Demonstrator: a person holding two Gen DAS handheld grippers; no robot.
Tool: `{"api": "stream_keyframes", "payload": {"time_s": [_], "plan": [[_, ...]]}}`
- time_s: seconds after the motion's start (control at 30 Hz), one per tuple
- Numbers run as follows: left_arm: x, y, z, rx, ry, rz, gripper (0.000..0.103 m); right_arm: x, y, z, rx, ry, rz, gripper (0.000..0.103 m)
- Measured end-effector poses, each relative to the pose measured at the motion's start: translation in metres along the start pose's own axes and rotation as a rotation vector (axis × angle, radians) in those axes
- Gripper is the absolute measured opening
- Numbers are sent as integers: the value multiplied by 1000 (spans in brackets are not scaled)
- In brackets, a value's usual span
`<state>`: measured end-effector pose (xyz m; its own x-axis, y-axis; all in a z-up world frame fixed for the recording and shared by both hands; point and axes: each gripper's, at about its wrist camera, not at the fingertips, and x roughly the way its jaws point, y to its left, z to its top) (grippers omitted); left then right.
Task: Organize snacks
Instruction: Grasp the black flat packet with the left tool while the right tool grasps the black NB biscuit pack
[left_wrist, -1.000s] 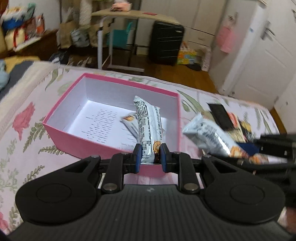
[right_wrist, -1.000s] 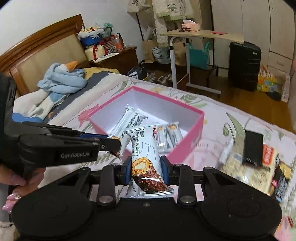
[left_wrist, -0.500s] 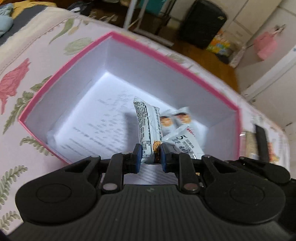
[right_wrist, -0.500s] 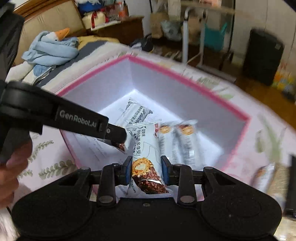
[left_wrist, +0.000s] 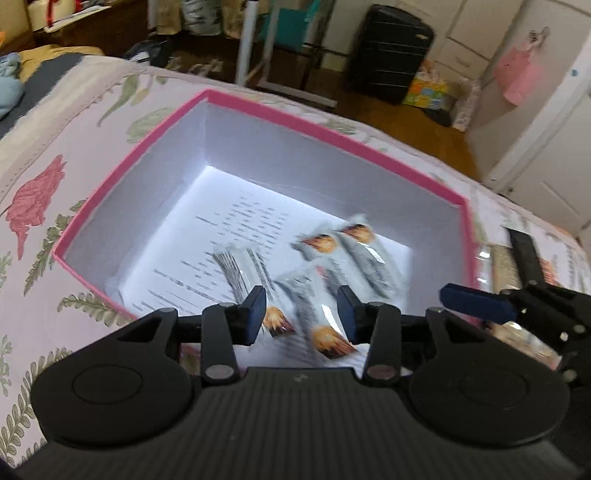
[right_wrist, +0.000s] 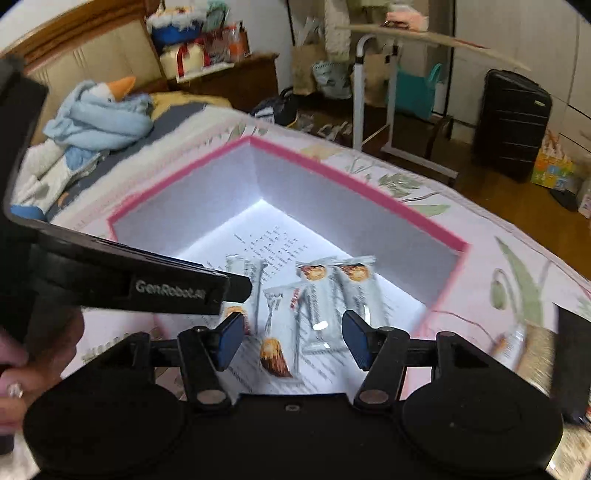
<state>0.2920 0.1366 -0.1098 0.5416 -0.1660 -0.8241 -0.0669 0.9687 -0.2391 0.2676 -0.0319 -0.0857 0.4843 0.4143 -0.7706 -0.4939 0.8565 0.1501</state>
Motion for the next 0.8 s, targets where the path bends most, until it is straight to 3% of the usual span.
{"api": "stream_keyframes", "payload": {"time_s": [0.1,0.23,0.43,0.63,0.8], "plan": [[-20,-10,-6,31,-4,-26,46,-32,-6,-6,2,1,-7,64],[-44,-30,-16,91,-39,43,47,-66,-14,-18,1,20,-79,64],[-80,-63,-30,202,-46,13,51,-125,-37,-43,42,-21,-104,64],[-117,-105,-40,302,-62,-79,52,-175,-55,-60,40,-73,-150,64],[-123,-143,-42,341,-76,-159,51,-198,-76,-65,70,-124,-173,64]]}}
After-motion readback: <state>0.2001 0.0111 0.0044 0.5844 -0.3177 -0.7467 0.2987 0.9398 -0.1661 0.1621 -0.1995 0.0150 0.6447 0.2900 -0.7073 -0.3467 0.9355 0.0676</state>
